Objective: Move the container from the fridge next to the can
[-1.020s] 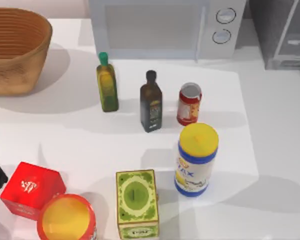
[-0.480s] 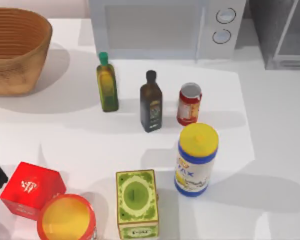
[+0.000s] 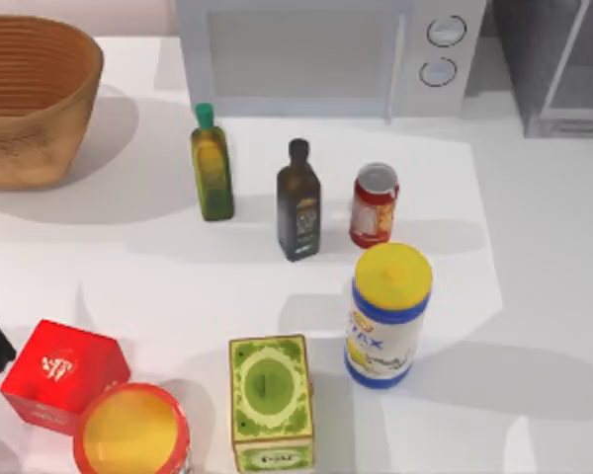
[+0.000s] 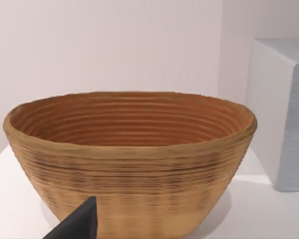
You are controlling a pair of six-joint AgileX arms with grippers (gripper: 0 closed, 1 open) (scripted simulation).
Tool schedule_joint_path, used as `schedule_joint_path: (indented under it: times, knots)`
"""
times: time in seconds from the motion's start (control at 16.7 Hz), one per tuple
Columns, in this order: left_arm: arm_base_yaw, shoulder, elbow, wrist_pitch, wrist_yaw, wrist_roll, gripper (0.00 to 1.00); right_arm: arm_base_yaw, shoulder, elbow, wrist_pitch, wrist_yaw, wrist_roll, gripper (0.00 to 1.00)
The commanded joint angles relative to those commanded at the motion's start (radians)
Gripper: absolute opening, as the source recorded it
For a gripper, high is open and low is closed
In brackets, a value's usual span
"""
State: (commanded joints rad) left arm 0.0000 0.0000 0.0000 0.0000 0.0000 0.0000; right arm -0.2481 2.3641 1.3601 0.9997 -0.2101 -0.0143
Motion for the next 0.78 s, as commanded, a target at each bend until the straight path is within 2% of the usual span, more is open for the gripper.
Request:
schedule_joint_path:
  times: [0.66, 0.78]
  knots:
    - [0.0, 0.0, 0.0, 0.0, 0.0, 0.0, 1.0, 0.0, 0.0, 0.0, 0.0, 0.0, 0.0, 0.02]
    - [0.0, 0.0, 0.0, 0.0, 0.0, 0.0, 1.0, 0.0, 0.0, 0.0, 0.0, 0.0, 0.0, 0.0]
